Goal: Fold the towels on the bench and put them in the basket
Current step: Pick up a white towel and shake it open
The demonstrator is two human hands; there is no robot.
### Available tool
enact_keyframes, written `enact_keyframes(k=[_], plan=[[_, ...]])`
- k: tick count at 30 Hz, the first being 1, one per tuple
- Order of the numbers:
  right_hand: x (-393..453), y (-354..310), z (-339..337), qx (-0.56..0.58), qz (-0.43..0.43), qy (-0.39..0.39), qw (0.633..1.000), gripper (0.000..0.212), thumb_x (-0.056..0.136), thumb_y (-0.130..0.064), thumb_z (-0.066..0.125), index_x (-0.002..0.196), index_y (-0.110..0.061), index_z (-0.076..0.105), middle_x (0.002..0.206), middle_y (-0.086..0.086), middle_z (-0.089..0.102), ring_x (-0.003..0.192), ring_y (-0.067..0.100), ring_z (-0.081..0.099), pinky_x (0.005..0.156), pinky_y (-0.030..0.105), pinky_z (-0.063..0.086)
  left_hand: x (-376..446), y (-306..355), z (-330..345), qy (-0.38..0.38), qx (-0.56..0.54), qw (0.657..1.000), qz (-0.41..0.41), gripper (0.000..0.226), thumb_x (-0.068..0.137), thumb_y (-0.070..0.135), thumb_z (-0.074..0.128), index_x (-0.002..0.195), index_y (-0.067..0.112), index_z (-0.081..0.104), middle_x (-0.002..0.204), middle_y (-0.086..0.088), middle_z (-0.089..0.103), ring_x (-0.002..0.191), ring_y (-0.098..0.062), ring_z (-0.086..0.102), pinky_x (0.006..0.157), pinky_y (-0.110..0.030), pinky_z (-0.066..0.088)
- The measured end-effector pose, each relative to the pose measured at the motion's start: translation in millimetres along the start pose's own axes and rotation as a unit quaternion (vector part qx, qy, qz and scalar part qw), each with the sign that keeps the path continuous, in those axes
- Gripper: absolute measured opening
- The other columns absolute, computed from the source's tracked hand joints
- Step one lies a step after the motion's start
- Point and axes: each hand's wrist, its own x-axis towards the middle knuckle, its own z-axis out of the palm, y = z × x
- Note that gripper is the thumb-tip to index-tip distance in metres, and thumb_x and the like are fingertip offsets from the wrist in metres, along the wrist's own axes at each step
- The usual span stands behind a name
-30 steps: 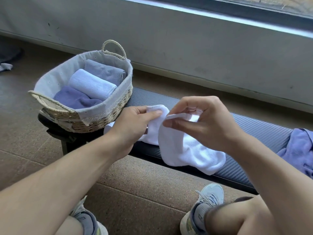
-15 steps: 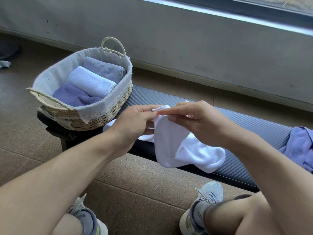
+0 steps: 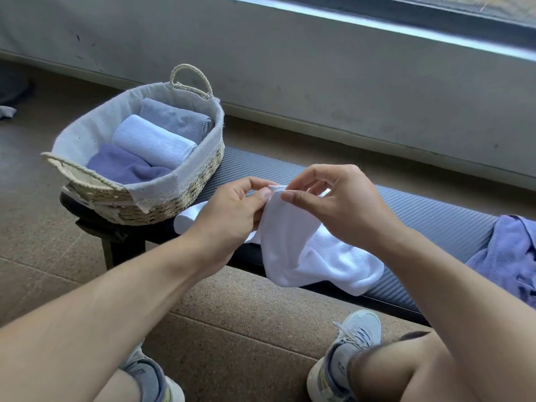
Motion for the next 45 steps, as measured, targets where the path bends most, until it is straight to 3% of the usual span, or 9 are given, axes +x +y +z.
enact_keyframes(k=[15,19,23,28,31,33,37,40,45], plan=[[-1,-2,5,0.018,0.039,0.041,0.998,0.015,0.080,-0.042,0.083,0.078,-0.029,0.075,0.074,-0.010,0.073,0.072,0.006,0.067,0.060,0.022,0.052,-3,-2,4,-0.005,0.007,1.000,0.002,0.007,0.096,0.020,0.064,0.094,0.016,0.058,0.093,-0.018,0.077,0.083,-0.026,0.069,0.075,-0.035,0.053],[2,4,-6,-0.024,0.058,-0.041,0.997,0.019,0.080,-0.048,0.080,0.082,-0.030,0.076,0.080,-0.013,0.073,0.078,0.000,0.066,0.072,0.024,0.054,-1,-5,-1,0.055,0.082,0.995,0.024,0.010,0.097,0.022,0.066,0.089,0.018,0.061,0.082,-0.010,0.077,0.070,-0.020,0.069,0.068,-0.034,0.053],[3,22,-23,-0.176,0.111,-0.158,0.965,0.016,0.087,-0.046,0.074,0.089,-0.031,0.078,0.085,-0.018,0.071,0.084,0.004,0.065,0.077,0.027,0.051,12,-9,-30,0.062,0.447,0.892,0.027,0.016,0.093,0.034,0.068,0.082,0.024,0.061,0.067,0.007,0.068,0.062,-0.019,0.059,0.073,-0.039,0.054],[6,45,-30,-0.136,0.195,-0.168,0.957,0.010,0.092,-0.035,0.072,0.090,-0.026,0.075,0.079,-0.009,0.076,0.069,0.008,0.073,0.072,0.029,0.054,3,-15,-35,0.019,0.631,0.775,-0.028,0.018,0.096,0.043,0.060,0.084,0.030,0.056,0.089,0.011,0.068,0.091,-0.021,0.061,0.078,-0.034,0.043],[12,58,-31,-0.159,0.188,-0.063,0.967,0.010,0.093,-0.027,0.069,0.101,-0.030,0.074,0.088,-0.011,0.073,0.078,0.008,0.070,0.070,0.026,0.052,0,-14,-31,0.013,0.652,0.758,-0.022,0.016,0.098,0.044,0.056,0.092,0.029,0.055,0.102,0.009,0.069,0.101,-0.022,0.062,0.078,-0.034,0.038],[20,67,-29,-0.176,0.142,-0.005,0.974,0.031,0.096,-0.013,0.059,0.114,-0.036,0.070,0.106,-0.013,0.067,0.094,0.010,0.065,0.078,0.027,0.050,-1,-13,-28,0.010,0.663,0.748,-0.020,0.015,0.099,0.044,0.055,0.095,0.029,0.055,0.106,0.008,0.069,0.103,-0.022,0.061,0.077,-0.034,0.035],[36,80,-25,-0.266,0.035,-0.089,0.959,0.056,0.095,0.002,0.049,0.132,-0.038,0.061,0.140,-0.008,0.048,0.126,0.019,0.043,0.102,0.036,0.042,-3,-10,-25,0.005,0.683,0.730,-0.020,0.015,0.101,0.044,0.052,0.099,0.029,0.053,0.110,0.007,0.069,0.105,-0.023,0.060,0.078,-0.034,0.032],[43,93,-27,-0.296,0.057,-0.133,0.944,0.041,0.095,-0.007,0.056,0.121,-0.038,0.066,0.145,-0.008,0.046,0.132,0.020,0.036,0.103,0.037,0.040,-7,-5,-25,-0.007,0.704,0.710,-0.018,0.011,0.102,0.042,0.051,0.098,0.031,0.050,0.113,0.005,0.067,0.108,-0.024,0.060,0.078,-0.033,0.032],[43,104,-41,-0.311,0.066,-0.124,0.940,0.009,0.089,-0.043,0.070,0.088,-0.040,0.062,0.116,-0.012,0.061,0.116,0.017,0.050,0.095,0.045,0.048,-12,0,-31,-0.013,0.757,0.653,-0.024,0.013,0.102,0.031,0.050,0.092,0.033,0.043,0.113,0.006,0.062,0.107,-0.023,0.059,0.079,-0.031,0.030]])
